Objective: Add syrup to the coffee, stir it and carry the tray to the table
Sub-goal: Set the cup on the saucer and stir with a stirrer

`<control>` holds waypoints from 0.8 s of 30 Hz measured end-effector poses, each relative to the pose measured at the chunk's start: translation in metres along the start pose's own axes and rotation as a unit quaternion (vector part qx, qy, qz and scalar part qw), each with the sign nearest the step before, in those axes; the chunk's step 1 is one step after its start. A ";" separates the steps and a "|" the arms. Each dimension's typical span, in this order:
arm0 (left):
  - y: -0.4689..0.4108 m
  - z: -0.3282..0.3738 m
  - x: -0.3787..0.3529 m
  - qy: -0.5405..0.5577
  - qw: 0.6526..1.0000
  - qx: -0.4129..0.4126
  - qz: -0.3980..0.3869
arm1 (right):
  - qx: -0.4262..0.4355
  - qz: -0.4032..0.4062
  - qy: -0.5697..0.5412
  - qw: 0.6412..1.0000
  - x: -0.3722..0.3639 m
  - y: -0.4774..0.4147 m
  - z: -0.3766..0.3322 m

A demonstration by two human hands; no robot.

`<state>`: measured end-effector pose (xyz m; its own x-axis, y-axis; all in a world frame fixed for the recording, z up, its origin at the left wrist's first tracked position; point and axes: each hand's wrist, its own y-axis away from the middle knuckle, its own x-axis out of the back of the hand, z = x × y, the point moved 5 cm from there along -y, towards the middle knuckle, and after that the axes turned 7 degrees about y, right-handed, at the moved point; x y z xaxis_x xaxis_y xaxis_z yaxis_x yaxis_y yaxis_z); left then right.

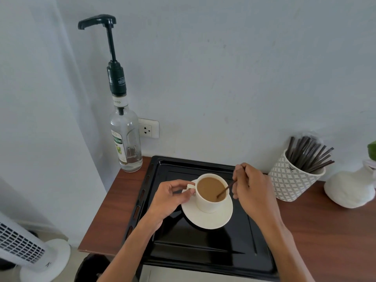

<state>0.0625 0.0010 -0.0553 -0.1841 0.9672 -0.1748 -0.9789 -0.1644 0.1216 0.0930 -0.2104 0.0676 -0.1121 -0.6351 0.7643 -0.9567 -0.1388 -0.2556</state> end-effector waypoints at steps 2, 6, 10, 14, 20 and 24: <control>0.000 0.000 0.000 -0.002 1.000 0.001 -0.001 | -0.005 -0.019 -0.054 0.998 -0.010 0.000 -0.006; -0.001 0.001 0.001 -0.016 1.000 -0.002 -0.003 | 0.012 0.015 -0.018 1.000 -0.010 -0.007 -0.017; -0.001 0.001 0.001 -0.012 1.000 -0.004 -0.004 | -0.004 0.042 0.062 0.997 0.005 -0.007 -0.005; -0.001 0.001 0.001 -0.006 1.000 -0.001 -0.002 | 0.006 0.011 0.002 1.000 -0.002 0.005 -0.003; -0.001 0.005 0.001 -0.023 1.000 0.001 0.001 | 0.005 0.030 0.022 0.999 -0.003 0.002 -0.005; 0.000 0.004 0.001 -0.020 1.000 -0.001 0.001 | -0.010 0.033 0.030 0.999 0.003 0.005 0.002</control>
<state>0.0629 0.0031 -0.0513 -0.1826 0.9737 -0.1359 -0.9787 -0.1668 0.1199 0.0883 -0.2149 0.0675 -0.1910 -0.5964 0.7797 -0.9516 -0.0825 -0.2962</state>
